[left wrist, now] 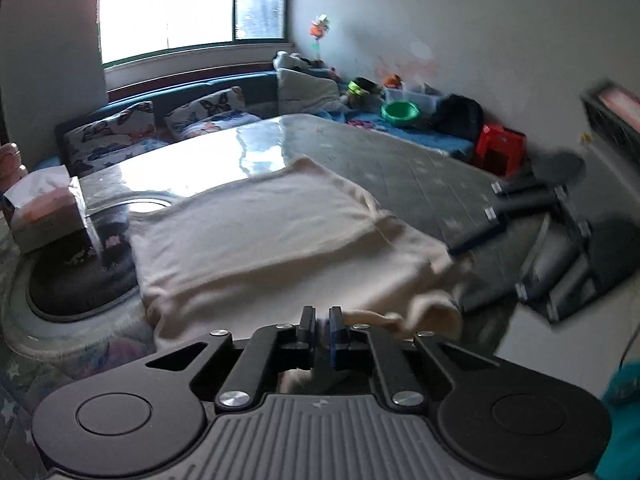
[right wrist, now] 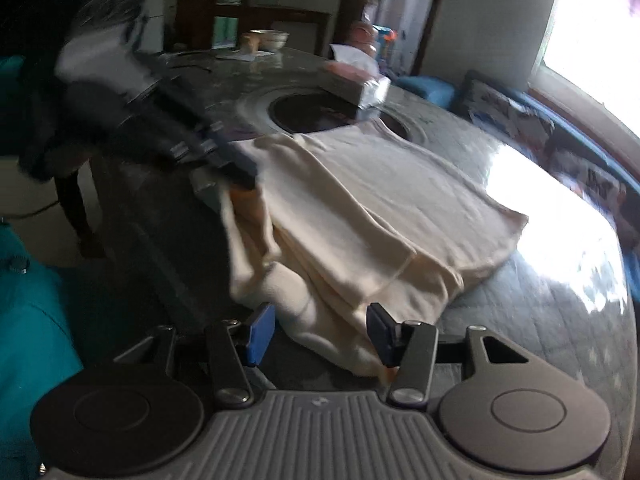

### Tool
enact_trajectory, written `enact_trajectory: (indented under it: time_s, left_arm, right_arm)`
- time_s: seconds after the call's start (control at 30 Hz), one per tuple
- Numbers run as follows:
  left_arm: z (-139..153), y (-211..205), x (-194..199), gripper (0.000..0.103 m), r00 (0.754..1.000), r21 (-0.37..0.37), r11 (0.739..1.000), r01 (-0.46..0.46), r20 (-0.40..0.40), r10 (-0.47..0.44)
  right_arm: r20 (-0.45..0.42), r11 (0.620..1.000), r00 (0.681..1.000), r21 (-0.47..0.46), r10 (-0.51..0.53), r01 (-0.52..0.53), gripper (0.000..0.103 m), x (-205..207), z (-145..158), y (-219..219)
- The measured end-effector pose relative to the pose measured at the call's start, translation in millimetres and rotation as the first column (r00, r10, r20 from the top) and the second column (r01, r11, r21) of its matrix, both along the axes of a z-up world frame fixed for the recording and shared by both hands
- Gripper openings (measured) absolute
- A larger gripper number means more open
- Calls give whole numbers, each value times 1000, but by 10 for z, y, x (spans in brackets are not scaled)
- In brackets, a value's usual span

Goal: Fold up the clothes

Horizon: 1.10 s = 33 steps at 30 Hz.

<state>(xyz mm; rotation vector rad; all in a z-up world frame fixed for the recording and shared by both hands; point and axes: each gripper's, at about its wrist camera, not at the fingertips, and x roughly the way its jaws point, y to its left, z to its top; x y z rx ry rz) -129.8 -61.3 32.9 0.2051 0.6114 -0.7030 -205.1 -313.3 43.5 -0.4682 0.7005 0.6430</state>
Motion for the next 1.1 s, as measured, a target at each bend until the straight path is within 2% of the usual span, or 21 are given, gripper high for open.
enact_trajectory:
  time_s: [0.17, 0.3, 0.4, 0.5, 0.53, 0.73, 0.93, 1.1]
  left_arm:
    - [33, 18, 261, 5, 999, -39, 999, -15, -49, 13]
    - [59, 145, 179, 7, 997, -37, 999, 31, -68, -34]
    - [75, 233, 67, 16, 995, -26, 997, 69, -72, -70]
    - [37, 287, -146, 40, 994, 33, 995, 99, -47, -97]
    - [14, 289, -202, 42, 994, 58, 993, 107, -36, -105]
    - [-160, 151, -481, 42, 977, 217, 960, 177, 77, -198]
    - [-225, 93, -498, 40, 968, 238, 951, 199, 106, -229]
    - [-244, 188, -531, 40, 970, 254, 946, 200, 84, -228]
  right_arm:
    - [76, 995, 992, -34, 100, -98, 55, -48, -82, 114]
    - [56, 993, 992, -39, 112, -110, 55, -80, -55, 80]
    - [27, 997, 997, -12, 71, -71, 59, -42, -16, -28]
    - [7, 999, 999, -12, 43, -43, 59, -11, -20, -109]
    - [7, 999, 999, -20, 39, -39, 60, -8, -24, -119]
    - [7, 998, 999, -44, 51, -50, 63, -25, -32, -117]
    - [17, 997, 998, -44, 59, -58, 64, -45, -46, -74]
    - [19, 997, 998, -43, 62, -61, 68, -56, -41, -88]
